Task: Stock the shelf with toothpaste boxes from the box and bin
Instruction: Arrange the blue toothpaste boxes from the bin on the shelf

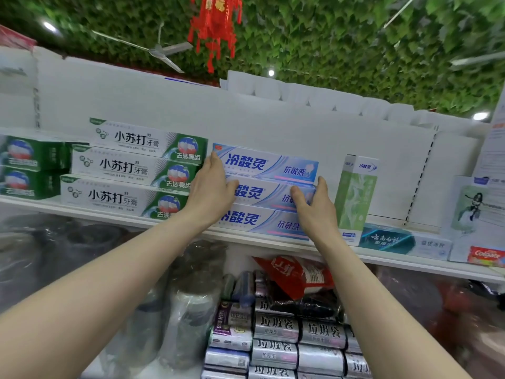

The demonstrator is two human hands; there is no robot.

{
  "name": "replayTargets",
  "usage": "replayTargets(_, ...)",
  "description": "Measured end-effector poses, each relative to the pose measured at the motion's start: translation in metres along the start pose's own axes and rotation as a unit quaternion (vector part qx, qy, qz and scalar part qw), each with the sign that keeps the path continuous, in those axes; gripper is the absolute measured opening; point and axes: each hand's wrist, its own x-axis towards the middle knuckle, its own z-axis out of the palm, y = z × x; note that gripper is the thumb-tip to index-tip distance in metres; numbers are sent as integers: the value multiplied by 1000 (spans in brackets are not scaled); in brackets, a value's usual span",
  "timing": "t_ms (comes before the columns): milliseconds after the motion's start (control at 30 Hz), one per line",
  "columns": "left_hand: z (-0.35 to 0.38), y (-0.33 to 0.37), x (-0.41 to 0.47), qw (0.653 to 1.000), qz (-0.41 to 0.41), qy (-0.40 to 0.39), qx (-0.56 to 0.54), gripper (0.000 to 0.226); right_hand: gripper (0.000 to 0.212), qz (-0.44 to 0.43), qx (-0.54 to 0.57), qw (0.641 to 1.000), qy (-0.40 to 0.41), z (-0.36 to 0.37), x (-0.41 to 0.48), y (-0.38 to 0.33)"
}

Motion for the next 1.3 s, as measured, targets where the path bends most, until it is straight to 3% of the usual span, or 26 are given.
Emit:
replayTargets(167, -3, 2, -7, 1000, 5, 3, -3, 72, 77, -13, -22, 1000, 9, 3, 1, 2)
replayTargets(367, -23, -10, -21, 997, 71, 39, -5, 68, 65, -162, -137, 968, 131, 20, -17, -24)
replayTargets(533, -64, -50, -25, 992, 89, 89, -2, 60, 57, -229, -111, 962, 97, 57, -43, -71)
replayTargets(867, -145, -155, -9, 995, 26, 96, 5, 62, 54, -121, 40, 991, -28, 152, -68, -153)
replayTargets(933, -154, -169, -3, 997, 11, 79, -16, 63, 53, -97, 29, 994, -29, 170, -67, -161)
replayTargets(1067, -161, -187, 9, 999, -22, 24, -41, 65, 76, -43, 10, 999, -6, 197, -59, -162)
replayTargets(1300, -155, -200, 23, 996, -56, -17, -69, 70, 65, -21, -40, 999, 19, 205, -52, -164)
